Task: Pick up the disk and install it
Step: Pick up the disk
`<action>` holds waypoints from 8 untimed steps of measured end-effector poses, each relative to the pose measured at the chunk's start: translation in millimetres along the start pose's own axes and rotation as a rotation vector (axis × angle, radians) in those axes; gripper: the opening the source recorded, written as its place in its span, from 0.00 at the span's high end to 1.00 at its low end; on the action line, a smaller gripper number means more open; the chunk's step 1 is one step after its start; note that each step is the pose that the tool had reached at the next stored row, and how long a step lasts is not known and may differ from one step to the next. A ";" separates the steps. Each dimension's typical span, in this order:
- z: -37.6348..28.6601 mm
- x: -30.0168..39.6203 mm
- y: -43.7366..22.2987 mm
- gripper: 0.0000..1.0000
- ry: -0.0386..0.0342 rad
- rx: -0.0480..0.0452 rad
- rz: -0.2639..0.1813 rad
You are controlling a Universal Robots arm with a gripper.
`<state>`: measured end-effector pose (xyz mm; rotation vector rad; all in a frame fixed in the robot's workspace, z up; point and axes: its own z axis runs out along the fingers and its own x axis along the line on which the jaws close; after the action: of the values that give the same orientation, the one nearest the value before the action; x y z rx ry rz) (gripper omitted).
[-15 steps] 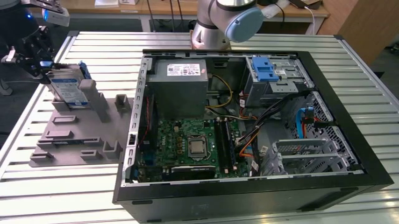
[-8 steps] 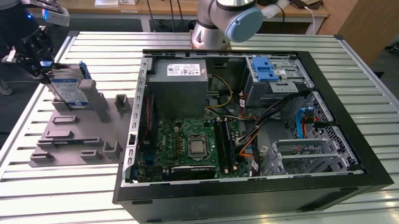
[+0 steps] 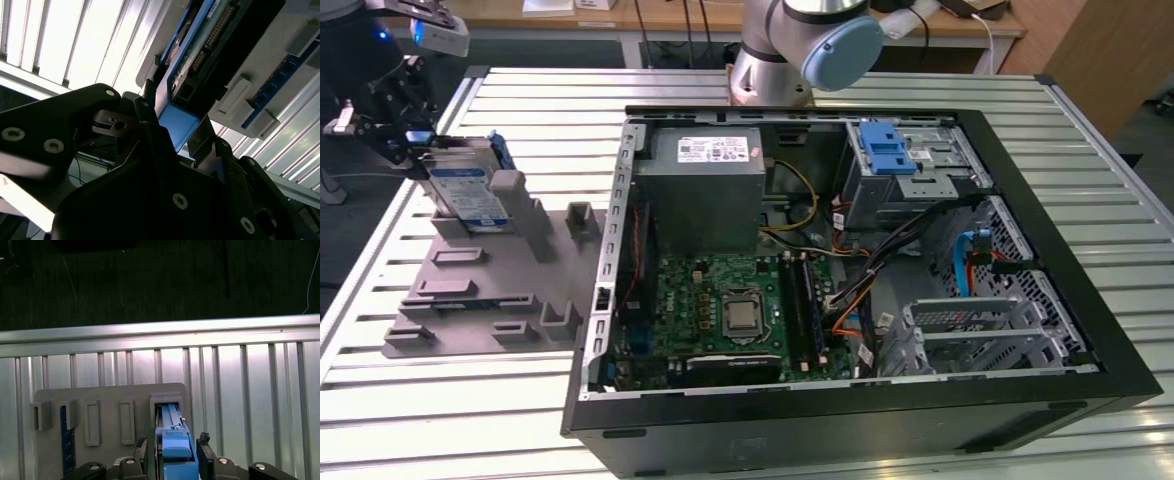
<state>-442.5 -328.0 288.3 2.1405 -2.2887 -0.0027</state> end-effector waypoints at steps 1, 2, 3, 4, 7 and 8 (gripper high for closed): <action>0.0 0.0 0.0 0.49 0.0000 0.0000 0.000; 0.0 0.0 0.0 0.49 0.0000 0.0000 0.000; 0.0 0.0 0.0 0.49 0.0000 0.0000 0.000; 0.0 0.0 0.0 0.49 0.0000 0.0000 0.000; 0.1 0.0 -0.2 0.42 0.0000 0.0000 0.000; 0.1 -0.1 -0.4 0.42 0.0000 0.0001 0.000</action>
<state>-442.2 -328.0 288.2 2.1404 -2.2888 -0.0026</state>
